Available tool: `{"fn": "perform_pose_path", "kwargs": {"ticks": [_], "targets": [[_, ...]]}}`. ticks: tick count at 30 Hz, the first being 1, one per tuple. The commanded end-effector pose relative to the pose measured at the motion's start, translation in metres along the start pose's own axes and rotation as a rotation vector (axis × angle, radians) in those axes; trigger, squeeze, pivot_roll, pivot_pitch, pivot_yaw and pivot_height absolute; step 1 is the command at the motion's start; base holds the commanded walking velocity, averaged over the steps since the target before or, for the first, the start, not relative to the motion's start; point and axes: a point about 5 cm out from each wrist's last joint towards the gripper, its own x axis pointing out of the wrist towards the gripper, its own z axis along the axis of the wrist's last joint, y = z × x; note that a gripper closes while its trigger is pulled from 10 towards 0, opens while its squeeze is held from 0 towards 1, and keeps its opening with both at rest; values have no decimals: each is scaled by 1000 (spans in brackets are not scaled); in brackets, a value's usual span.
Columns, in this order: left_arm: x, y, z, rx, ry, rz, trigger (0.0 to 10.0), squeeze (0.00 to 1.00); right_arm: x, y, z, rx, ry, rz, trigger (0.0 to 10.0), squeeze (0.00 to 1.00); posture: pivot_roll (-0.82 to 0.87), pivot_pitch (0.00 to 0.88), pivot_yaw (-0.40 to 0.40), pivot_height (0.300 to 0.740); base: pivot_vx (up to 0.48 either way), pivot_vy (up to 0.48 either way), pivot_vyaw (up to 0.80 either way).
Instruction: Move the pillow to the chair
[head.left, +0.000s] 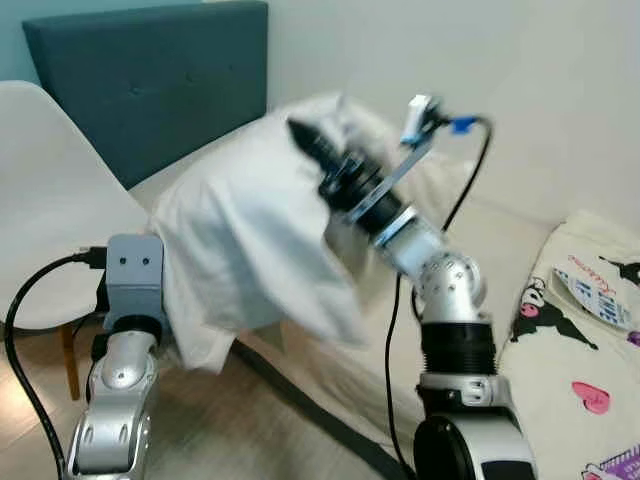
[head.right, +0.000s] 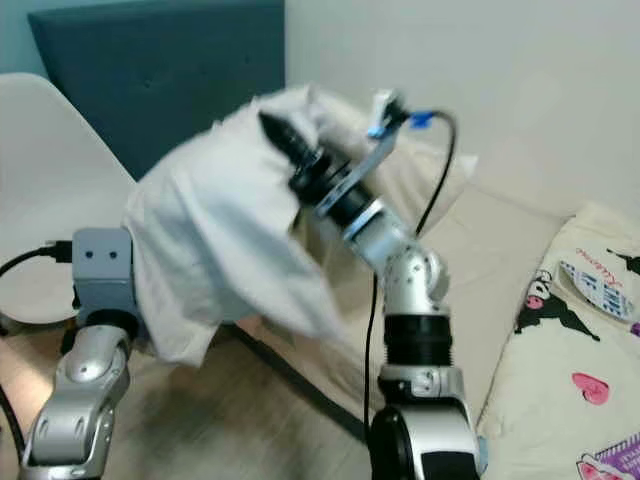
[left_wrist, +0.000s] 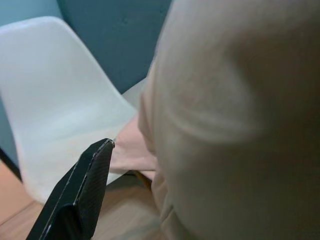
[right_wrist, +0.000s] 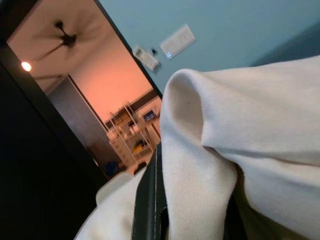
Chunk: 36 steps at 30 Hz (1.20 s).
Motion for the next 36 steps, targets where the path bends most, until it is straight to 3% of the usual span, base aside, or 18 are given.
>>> {"fn": "perform_pose_path", "kwargs": {"ticks": [1, 3, 6, 9, 10, 18, 24, 36], "targets": [[-2, -11, 5, -13, -35, -60, 10000, 0, 1, 5, -19, -36, 93, 40, 0, 0, 96, 0, -100, 719, 0, 0, 0], [-2, -11, 5, -13, -35, -60, 10000, 0, 1, 5, -19, -36, 93, 40, 0, 0, 96, 0, -100, 719, 0, 0, 0], [-10, -15, 1, -42, -25, -85, 10000, 0, -28, -15, -53, -141, 251, -80, 0, 0, 98, 0, -98, 734, 0, 0, 0], [-13, -17, 2, -54, -27, -95, 10000, 0, -33, -18, -57, -175, 275, -97, 0, 0, 95, 0, -96, 739, 0, 0, 0], [-16, -21, 3, -74, -35, -112, 10000, 0, -37, -19, -60, -186, 275, -112, 10000, 0, 92, 0, -93, 739, 0, 0, 0], [-19, -27, 7, -106, -57, -147, 10000, 0, -44, -21, -64, -217, 275, -130, 10000, 0, 97, 0, -94, 739, 0, 0, 416], [-20, -30, 9, -120, -71, -163, 10000, 0, -38, -11, -57, -227, 219, -73, 10000, 0, 97, 0, -92, 739, 0, 0, 794], [-13, -23, 17, -126, -115, -139, 10000, 0, -9, 16, -28, -304, 96, 67, 10000, 0, 95, 0, -89, 739, 0, 0, 794]]}}
